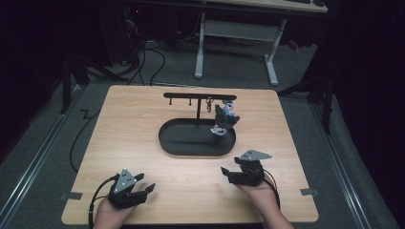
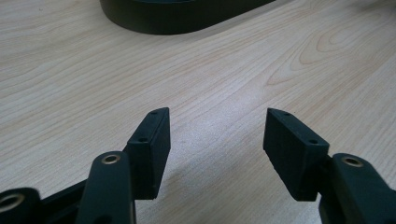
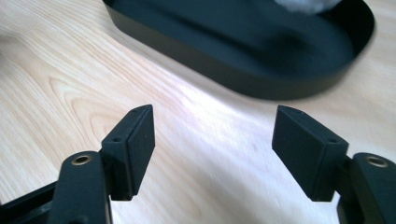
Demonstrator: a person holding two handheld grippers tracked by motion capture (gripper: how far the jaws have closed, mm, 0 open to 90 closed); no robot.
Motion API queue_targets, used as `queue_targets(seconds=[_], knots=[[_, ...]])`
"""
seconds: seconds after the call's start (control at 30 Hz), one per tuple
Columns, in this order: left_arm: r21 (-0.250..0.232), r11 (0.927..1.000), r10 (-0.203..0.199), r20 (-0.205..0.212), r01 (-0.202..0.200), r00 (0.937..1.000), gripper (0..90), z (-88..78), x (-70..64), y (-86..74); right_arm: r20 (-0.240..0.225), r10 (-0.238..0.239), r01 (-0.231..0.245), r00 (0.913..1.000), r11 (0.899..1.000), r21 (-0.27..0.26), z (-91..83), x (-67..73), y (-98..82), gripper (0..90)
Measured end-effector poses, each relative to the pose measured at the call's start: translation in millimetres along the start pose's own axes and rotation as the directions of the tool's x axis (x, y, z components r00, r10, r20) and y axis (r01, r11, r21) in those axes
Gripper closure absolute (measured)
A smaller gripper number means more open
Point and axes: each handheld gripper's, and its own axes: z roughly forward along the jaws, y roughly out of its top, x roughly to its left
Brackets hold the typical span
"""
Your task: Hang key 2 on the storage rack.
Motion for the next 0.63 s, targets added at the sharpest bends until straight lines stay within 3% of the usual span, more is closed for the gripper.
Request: queue_targets(seconds=[0.17, 0.3, 0.4, 0.47, 0.63], knots=[[0.001, 1.0000, -0.002, -0.011, 0.002, 0.9999, 41.7, -1.8, -2.3, 0.3, 0.022, 0.046, -0.044, 0.9987, 0.997, -0.059, -17.0, -10.0, -30.4, 24.6], [-0.003, 0.9999, -0.013, -0.012, 0.012, 0.9998, 41.7, -3.1, -4.2, 1.4, 0.068, 0.078, -0.069, 0.9946, 0.990, -0.125, -38.8, -11.5, -53.2, 16.1], [-0.007, 0.9999, -0.008, -0.013, 0.008, 0.9999, 41.2, -2.5, -7.3, 2.4, 0.102, 0.099, -0.084, 0.9898, 0.986, -0.146, -48.4, -15.8, -67.7, 15.5], [-0.004, 1.0000, 0.000, -0.013, 0.000, 0.9999, 40.8, -2.4, -9.2, 2.7, 0.099, 0.121, -0.106, 0.9877, 0.984, -0.144, -50.1, -20.0, -71.8, 15.5], [-0.006, 0.9999, 0.009, -0.010, -0.009, 0.9999, 39.5, -2.4, -10.5, 2.3, 0.111, 0.123, -0.103, 0.9862, 0.980, -0.170, -50.5, -22.1, -69.3, 15.0]])
